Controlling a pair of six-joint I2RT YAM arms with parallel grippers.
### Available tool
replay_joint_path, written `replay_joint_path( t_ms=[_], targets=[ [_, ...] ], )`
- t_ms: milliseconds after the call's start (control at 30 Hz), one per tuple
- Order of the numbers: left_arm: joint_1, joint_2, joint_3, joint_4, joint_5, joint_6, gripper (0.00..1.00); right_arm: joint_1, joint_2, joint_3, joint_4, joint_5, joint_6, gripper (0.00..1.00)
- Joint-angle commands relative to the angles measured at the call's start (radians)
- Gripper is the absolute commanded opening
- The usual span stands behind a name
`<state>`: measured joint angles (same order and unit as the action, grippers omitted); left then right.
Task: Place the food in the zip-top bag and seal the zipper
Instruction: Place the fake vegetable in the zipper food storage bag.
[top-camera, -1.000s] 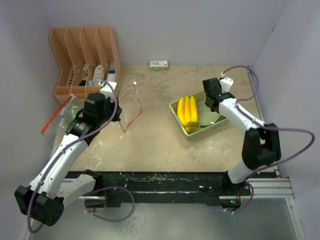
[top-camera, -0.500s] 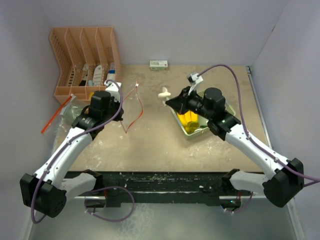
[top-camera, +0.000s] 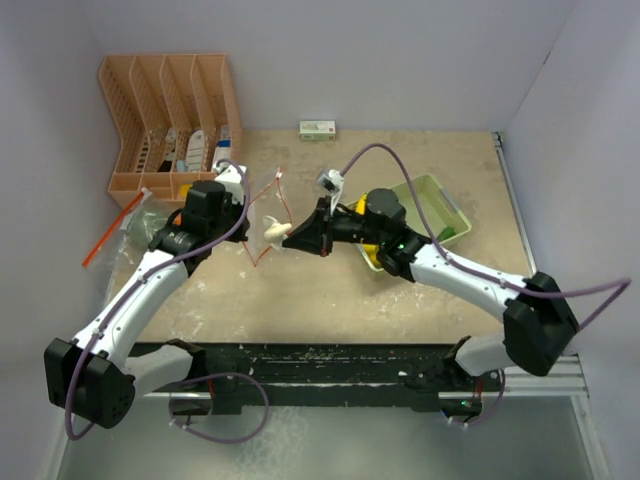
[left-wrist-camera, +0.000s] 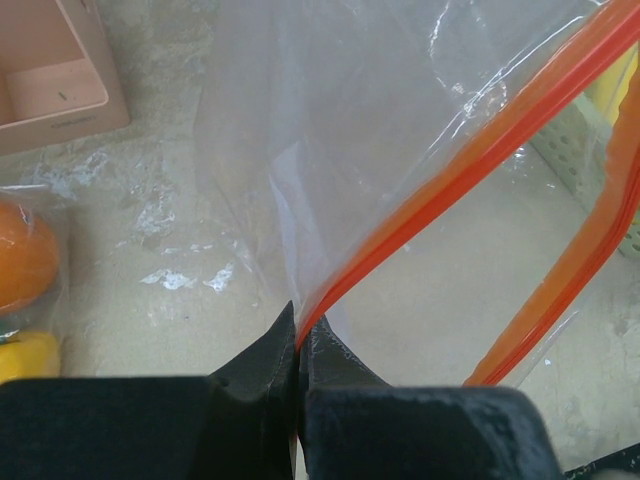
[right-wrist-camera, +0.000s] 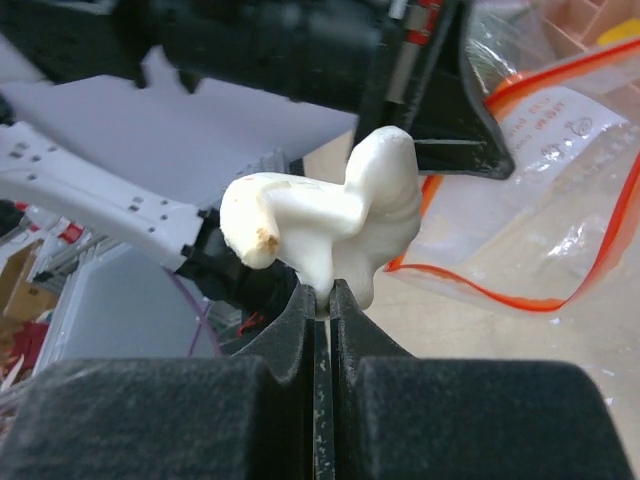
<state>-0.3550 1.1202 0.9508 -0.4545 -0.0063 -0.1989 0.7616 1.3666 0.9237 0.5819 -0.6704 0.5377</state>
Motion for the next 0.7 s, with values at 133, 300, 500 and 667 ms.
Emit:
replay_joint_path(
  t_ms=[133,300,500,667],
  targets=[
    [-0.003,-0.021,0.022,0.048,0.023,0.001,0.00,0.040,0.196,0.240,-0.110,0.276,-0.071,0.00],
    [-0.004,-0.035,0.013,0.045,0.016,0.004,0.00,0.040,0.254,0.298,-0.182,0.438,-0.086,0.13],
    [-0.003,-0.040,0.015,0.045,0.017,0.006,0.00,0.040,0.251,0.308,-0.254,0.532,-0.107,0.91],
    [-0.003,-0.042,0.014,0.042,0.017,0.005,0.00,0.041,0.157,0.253,-0.233,0.488,-0.115,1.00]
  ],
)
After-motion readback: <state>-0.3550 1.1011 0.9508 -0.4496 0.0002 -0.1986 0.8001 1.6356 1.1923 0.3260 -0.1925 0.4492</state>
